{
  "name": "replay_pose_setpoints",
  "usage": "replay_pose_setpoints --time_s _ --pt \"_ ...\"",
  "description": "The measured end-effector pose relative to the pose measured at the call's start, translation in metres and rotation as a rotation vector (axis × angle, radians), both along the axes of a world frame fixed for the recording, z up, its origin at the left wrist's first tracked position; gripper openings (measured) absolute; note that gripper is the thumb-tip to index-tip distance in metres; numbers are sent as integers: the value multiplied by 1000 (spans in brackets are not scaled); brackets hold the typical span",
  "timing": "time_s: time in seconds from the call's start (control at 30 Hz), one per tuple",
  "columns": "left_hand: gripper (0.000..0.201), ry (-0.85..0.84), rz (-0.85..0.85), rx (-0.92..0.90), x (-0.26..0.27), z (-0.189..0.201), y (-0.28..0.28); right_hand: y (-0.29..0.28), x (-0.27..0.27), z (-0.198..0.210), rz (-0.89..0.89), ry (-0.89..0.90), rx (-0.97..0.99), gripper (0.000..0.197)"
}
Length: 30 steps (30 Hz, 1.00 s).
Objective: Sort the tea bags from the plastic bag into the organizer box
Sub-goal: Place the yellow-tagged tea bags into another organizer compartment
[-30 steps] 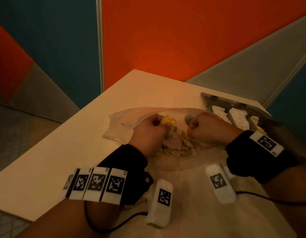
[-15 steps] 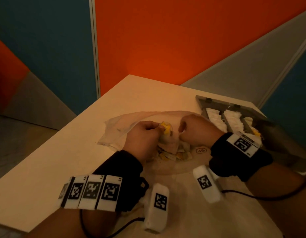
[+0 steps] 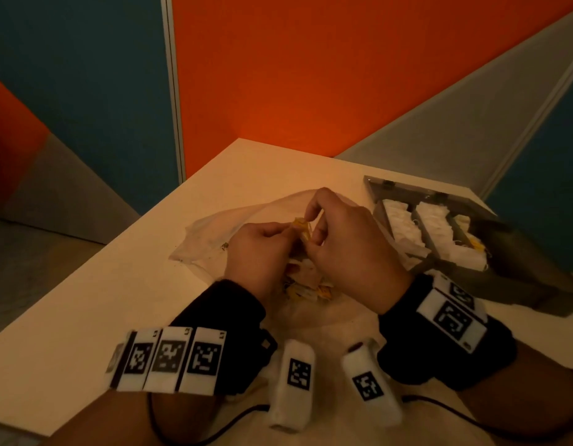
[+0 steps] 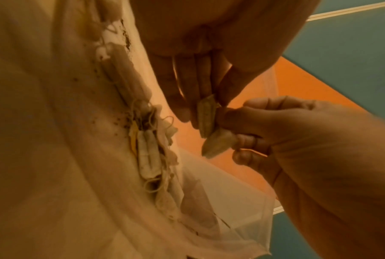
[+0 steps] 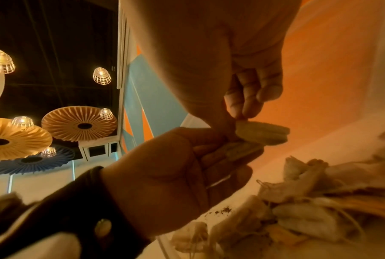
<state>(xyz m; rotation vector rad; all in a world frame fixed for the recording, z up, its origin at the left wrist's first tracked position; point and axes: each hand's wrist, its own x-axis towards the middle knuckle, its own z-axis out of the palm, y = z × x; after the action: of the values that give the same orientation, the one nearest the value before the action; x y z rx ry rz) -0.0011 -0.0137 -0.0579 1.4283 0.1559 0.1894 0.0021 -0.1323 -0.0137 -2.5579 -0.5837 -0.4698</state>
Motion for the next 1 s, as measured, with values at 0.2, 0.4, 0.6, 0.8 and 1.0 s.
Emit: replay_pose_setpoints --time_s 0.2,0.4,0.6,0.8,1.0 --pt "17 -74 -81 -156 -3 5 -3 -2 4 -2 20 54 144 33" --pt "10 -72 -56 -160 1 2 -4 -21 12 5 31 129 217 24" --pt "10 -75 -68 -135 2 0 -6 -28 18 14 -57 294 194 8" --pt "12 -58 -61 -136 2 0 -5 -28 14 17 -50 403 278 16" --pt "19 -69 -126 -177 -1 3 -7 -29 15 14 -54 487 452 27"
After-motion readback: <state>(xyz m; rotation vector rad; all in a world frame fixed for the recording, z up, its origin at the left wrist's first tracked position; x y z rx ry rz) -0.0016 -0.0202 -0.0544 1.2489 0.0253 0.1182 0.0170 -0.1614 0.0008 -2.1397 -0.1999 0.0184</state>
